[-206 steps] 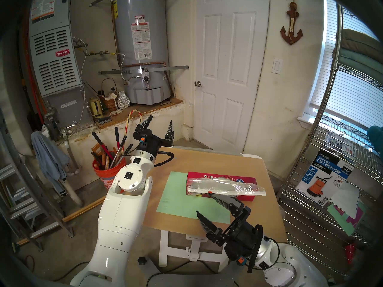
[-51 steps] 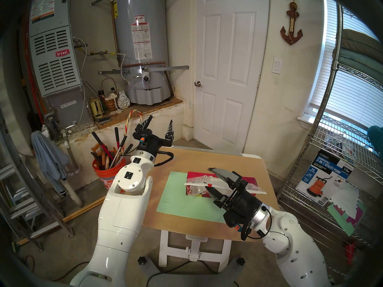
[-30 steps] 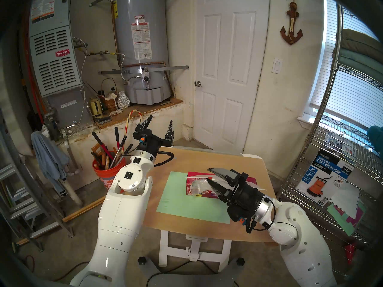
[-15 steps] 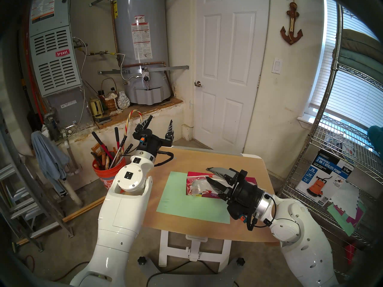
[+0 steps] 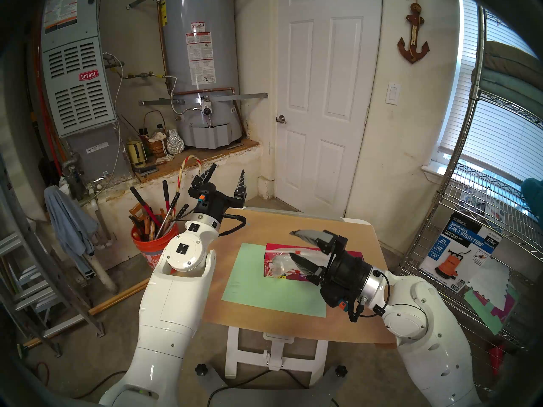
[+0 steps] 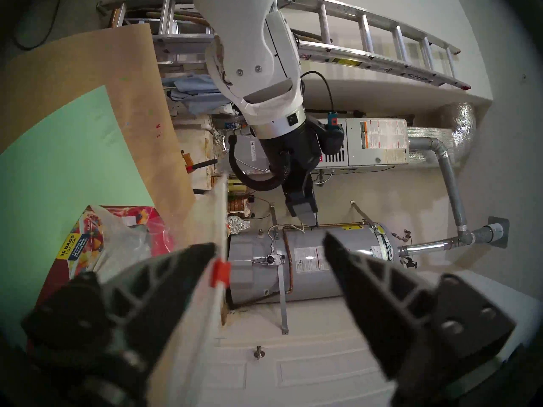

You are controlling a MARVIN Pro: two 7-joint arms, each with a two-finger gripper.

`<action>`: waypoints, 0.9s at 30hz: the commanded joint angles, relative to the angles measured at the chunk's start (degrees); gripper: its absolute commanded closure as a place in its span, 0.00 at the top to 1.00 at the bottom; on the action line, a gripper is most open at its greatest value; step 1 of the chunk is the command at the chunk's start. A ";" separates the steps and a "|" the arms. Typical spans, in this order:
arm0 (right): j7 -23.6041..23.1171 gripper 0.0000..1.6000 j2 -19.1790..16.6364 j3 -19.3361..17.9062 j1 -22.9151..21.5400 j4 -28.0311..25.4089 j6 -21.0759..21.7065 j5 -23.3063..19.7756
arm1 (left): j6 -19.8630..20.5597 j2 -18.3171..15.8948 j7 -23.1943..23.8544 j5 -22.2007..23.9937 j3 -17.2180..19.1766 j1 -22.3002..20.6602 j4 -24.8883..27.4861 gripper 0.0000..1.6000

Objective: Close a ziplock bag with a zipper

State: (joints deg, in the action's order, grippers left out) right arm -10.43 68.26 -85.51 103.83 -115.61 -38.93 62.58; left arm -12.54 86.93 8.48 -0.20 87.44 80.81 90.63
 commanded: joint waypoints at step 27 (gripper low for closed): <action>-0.38 1.00 -0.97 0.66 -0.19 -3.52 -0.64 1.55 | -0.15 -0.08 -0.02 -0.09 0.06 -0.69 1.33 1.00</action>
State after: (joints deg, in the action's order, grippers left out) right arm -10.41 68.77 -85.99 103.82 -116.04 -38.21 61.61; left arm -12.54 86.93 8.48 -0.20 87.44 80.81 90.64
